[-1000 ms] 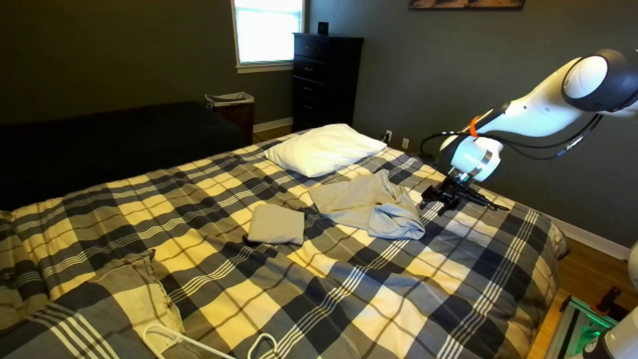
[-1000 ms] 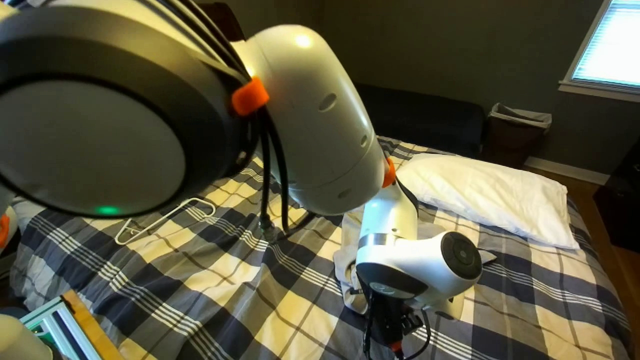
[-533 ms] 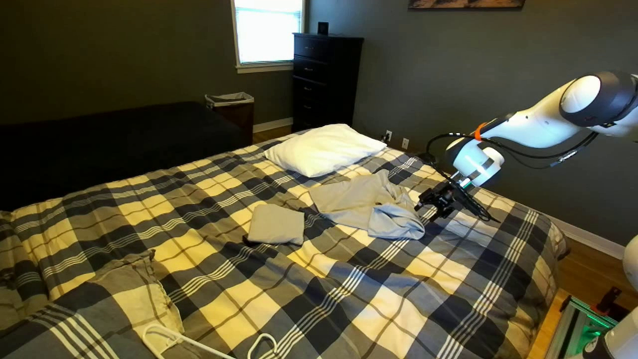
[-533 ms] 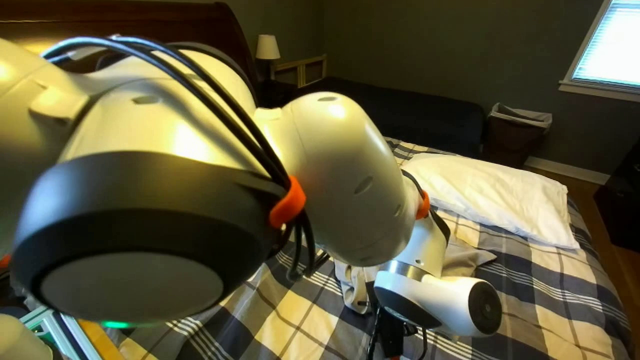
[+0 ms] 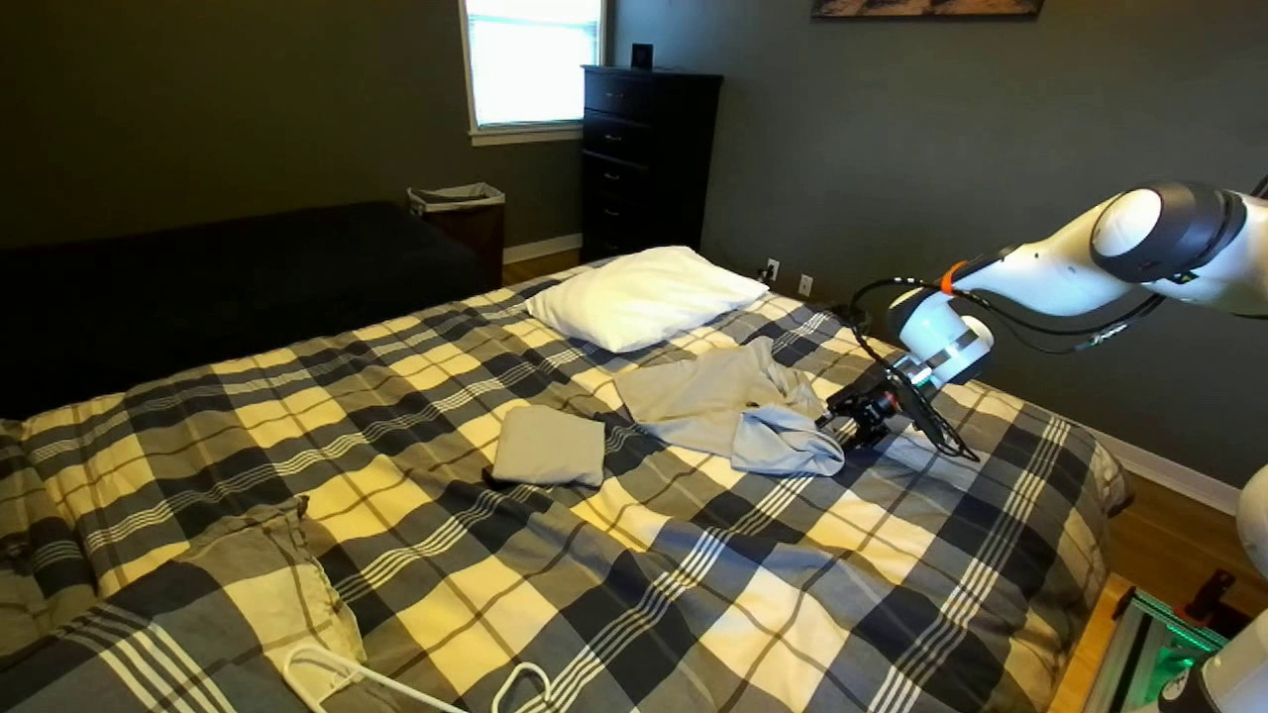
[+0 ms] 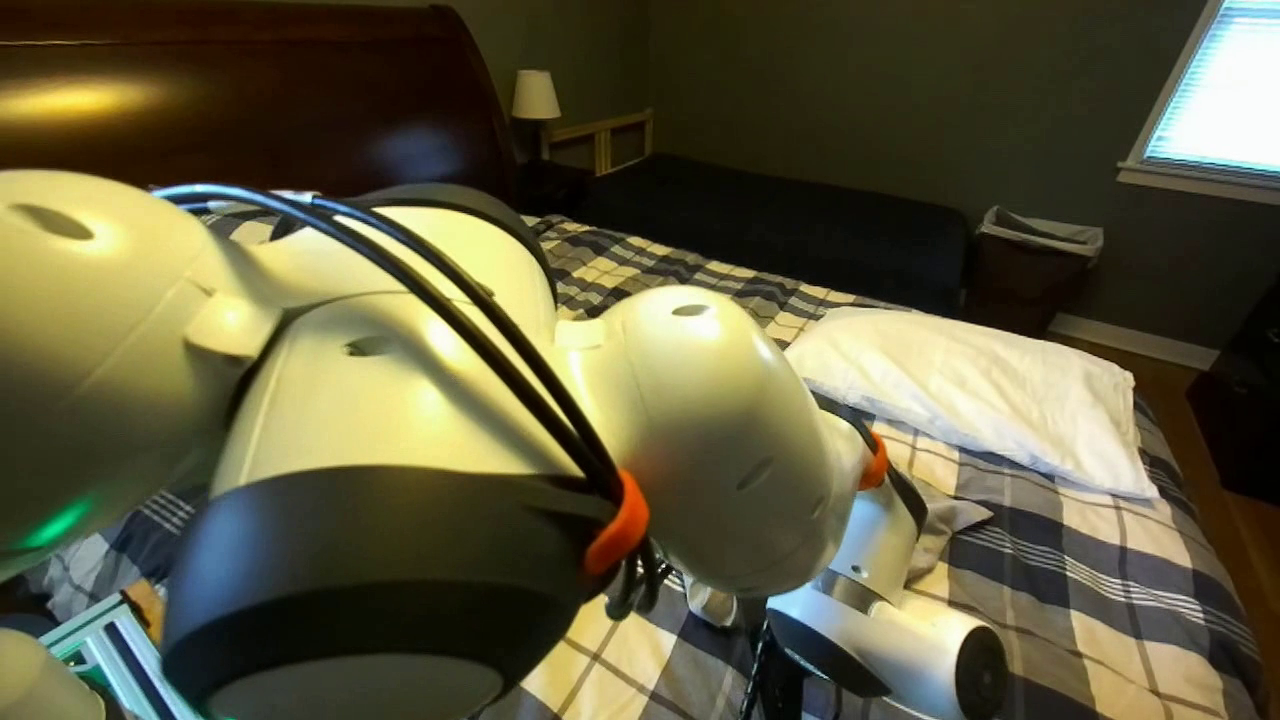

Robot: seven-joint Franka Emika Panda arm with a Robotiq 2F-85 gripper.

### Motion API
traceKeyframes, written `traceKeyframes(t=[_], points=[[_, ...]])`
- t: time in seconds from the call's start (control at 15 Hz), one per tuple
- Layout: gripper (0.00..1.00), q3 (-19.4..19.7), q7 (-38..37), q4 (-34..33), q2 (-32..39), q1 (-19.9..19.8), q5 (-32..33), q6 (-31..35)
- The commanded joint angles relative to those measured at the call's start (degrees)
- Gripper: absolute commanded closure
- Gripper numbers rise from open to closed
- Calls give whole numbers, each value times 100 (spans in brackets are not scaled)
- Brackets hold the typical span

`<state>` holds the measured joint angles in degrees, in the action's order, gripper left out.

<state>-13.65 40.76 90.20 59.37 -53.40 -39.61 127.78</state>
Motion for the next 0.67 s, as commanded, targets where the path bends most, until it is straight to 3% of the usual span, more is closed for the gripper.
traceKeyframes(t=[0.0, 0.33, 0.4, 0.47, 0.6], points=[[0, 27, 295, -308, 314, 113, -247, -76], [0, -75, 784, -257, 364, 278, -679, -36], [23, -74, 886, -247, 355, 322, -758, -45], [26, -66, 996, -221, 319, 361, -829, -57], [42, 2, 1121, -156, 203, 463, -923, -115]])
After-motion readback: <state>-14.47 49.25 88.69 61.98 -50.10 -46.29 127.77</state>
